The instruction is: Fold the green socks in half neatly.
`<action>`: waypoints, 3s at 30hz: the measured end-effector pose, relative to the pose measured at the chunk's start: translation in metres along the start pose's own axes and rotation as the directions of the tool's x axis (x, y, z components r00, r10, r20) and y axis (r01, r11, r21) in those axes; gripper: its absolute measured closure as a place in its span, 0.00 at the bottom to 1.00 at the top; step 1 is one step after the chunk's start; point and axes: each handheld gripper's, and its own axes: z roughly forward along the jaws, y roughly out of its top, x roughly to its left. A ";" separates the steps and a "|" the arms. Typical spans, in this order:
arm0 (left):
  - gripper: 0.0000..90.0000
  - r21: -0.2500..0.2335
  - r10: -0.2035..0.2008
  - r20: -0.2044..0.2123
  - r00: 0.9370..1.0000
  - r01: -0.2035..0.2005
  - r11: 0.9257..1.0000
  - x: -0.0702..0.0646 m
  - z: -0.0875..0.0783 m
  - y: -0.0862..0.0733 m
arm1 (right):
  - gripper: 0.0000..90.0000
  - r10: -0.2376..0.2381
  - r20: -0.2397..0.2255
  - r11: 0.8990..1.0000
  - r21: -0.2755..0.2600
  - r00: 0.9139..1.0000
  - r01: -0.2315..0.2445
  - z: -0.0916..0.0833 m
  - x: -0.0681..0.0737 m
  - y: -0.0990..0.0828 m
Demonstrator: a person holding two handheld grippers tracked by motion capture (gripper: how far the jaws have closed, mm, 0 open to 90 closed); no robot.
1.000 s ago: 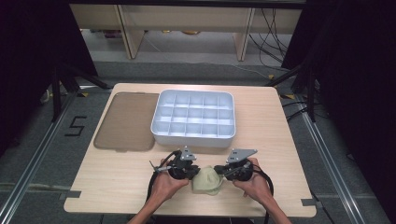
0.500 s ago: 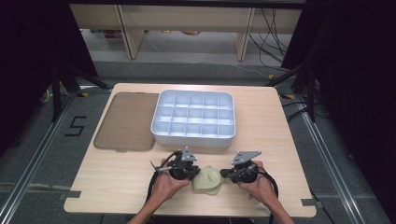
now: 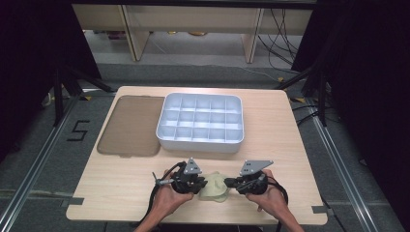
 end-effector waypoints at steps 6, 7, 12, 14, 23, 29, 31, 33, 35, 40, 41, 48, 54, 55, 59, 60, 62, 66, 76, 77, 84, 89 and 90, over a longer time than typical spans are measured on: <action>0.88 0.028 0.013 0.029 0.999 -0.014 1.000 -0.009 -0.002 -0.012 | 0.96 0.003 0.007 0.999 0.047 1.000 -0.004 0.006 -0.003 -0.006; 0.88 0.046 0.034 0.033 0.999 -0.036 0.998 -0.007 -0.001 -0.014 | 0.96 0.004 0.008 0.998 0.060 1.000 -0.005 0.007 -0.003 -0.007; 0.88 0.027 -0.003 0.020 1.000 0.002 1.000 -0.008 -0.003 -0.017 | 0.96 -0.013 0.024 0.997 0.074 1.000 0.011 0.008 -0.005 -0.009; 0.86 0.013 0.008 0.023 1.000 -0.008 1.000 -0.009 -0.007 -0.017 | 0.96 -0.001 0.019 0.997 0.071 1.000 0.000 0.007 -0.005 -0.008; 0.57 -0.003 -0.125 -0.001 0.992 0.125 0.992 -0.003 -0.013 -0.027 | 0.95 0.012 0.023 1.000 0.028 1.000 -0.013 0.001 -0.004 -0.004; 0.47 0.007 -0.209 0.026 0.978 0.209 0.978 0.003 -0.009 -0.026 | 0.93 0.008 0.030 1.000 0.018 1.000 -0.009 0.000 -0.005 -0.004; 0.44 -0.001 -0.233 0.029 0.972 0.233 0.972 0.001 -0.007 -0.026 | 0.93 0.007 0.028 1.000 0.010 1.000 -0.008 0.000 -0.006 -0.004; 0.42 0.010 -0.249 0.029 0.968 0.249 0.969 0.002 -0.006 -0.025 | 0.92 0.015 0.032 1.000 0.006 0.999 -0.016 -0.002 -0.006 -0.003; 0.41 -0.001 -0.259 0.026 0.966 0.259 0.966 0.001 -0.005 -0.024 | 0.92 0.019 0.036 1.000 -0.003 0.999 -0.019 -0.002 -0.006 -0.004; 0.40 0.022 -0.257 0.030 0.966 0.256 0.966 0.001 -0.003 -0.022 | 0.91 0.020 0.041 1.000 -0.010 0.999 -0.019 -0.002 -0.006 -0.004; 0.40 0.035 -0.258 0.037 0.965 0.257 0.966 0.001 -0.003 -0.022 | 0.91 0.014 0.032 1.000 -0.012 0.999 -0.014 -0.002 -0.007 -0.003; 0.40 0.041 -0.260 0.027 0.965 0.259 0.965 0.002 0.000 -0.022 | 0.91 0.020 0.028 1.000 -0.006 0.999 -0.020 -0.003 -0.007 -0.003; 0.41 0.045 -0.261 0.023 0.965 0.260 0.965 0.002 0.001 -0.020 | 0.91 0.012 0.037 1.000 -0.011 0.999 -0.011 -0.003 -0.007 -0.003; 0.42 0.037 -0.267 0.020 0.964 0.266 0.963 0.000 0.002 -0.019 | 0.91 0.011 0.038 1.000 -0.011 0.999 -0.010 -0.003 -0.007 -0.003; 0.47 0.050 -0.245 0.015 0.969 0.244 0.968 -0.004 0.004 -0.018 | 0.90 0.007 0.022 1.000 -0.016 1.000 -0.007 -0.001 -0.007 -0.003; 0.49 0.055 -0.215 -0.002 0.977 0.215 0.975 -0.006 0.005 -0.017 | 0.90 0.008 0.021 1.000 -0.015 1.000 -0.007 -0.001 -0.007 -0.003; 0.54 0.059 -0.204 -0.006 0.979 0.204 0.977 -0.007 0.006 -0.016 | 0.90 0.009 0.023 1.000 -0.016 1.000 -0.009 -0.001 -0.006 -0.003; 0.64 0.055 -0.168 -0.020 0.986 0.169 0.984 -0.010 0.007 -0.016 | 0.90 0.013 0.021 1.000 -0.016 1.000 -0.012 -0.002 -0.006 -0.003; 0.89 0.031 -0.177 0.003 0.984 0.177 0.984 -0.005 0.007 -0.020 | 0.91 -0.002 0.025 1.000 -0.023 1.000 0.003 -0.002 -0.005 -0.002; 0.91 0.035 -0.174 0.001 0.985 0.174 0.984 -0.005 0.006 -0.019 | 0.91 -0.011 0.027 1.000 -0.022 1.000 0.011 -0.002 -0.005 -0.002; 0.93 0.029 -0.148 -0.002 0.989 0.148 0.989 -0.004 0.003 -0.018 | 0.92 -0.004 0.012 0.999 -0.048 1.000 0.005 -0.003 0.000 0.001; 0.94 0.027 -0.117 -0.024 0.993 0.118 0.993 -0.006 -0.004 -0.016 | 0.94 -0.024 -0.014 0.998 -0.058 1.000 0.023 0.003 0.010 0.006; 0.94 0.023 -0.121 -0.022 0.992 0.122 0.992 -0.006 -0.005 -0.015 | 0.94 -0.025 -0.021 0.998 -0.056 0.999 0.024 0.005 0.013 0.007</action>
